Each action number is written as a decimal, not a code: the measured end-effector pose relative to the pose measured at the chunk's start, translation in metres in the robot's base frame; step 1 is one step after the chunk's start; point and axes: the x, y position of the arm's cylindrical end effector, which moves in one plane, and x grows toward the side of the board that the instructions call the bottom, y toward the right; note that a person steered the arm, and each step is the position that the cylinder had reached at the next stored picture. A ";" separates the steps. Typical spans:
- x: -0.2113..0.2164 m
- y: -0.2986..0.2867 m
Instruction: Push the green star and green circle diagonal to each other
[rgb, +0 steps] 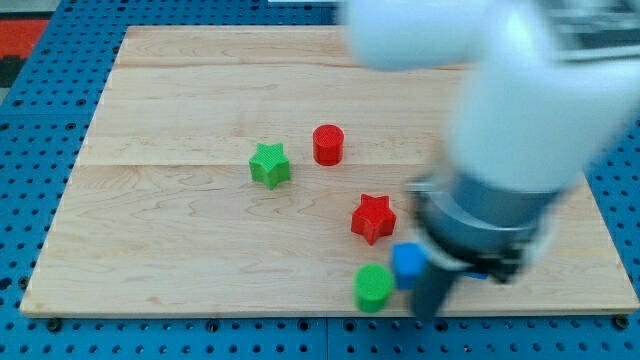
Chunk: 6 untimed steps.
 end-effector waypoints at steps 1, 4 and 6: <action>0.000 -0.076; -0.059 -0.159; -0.092 -0.143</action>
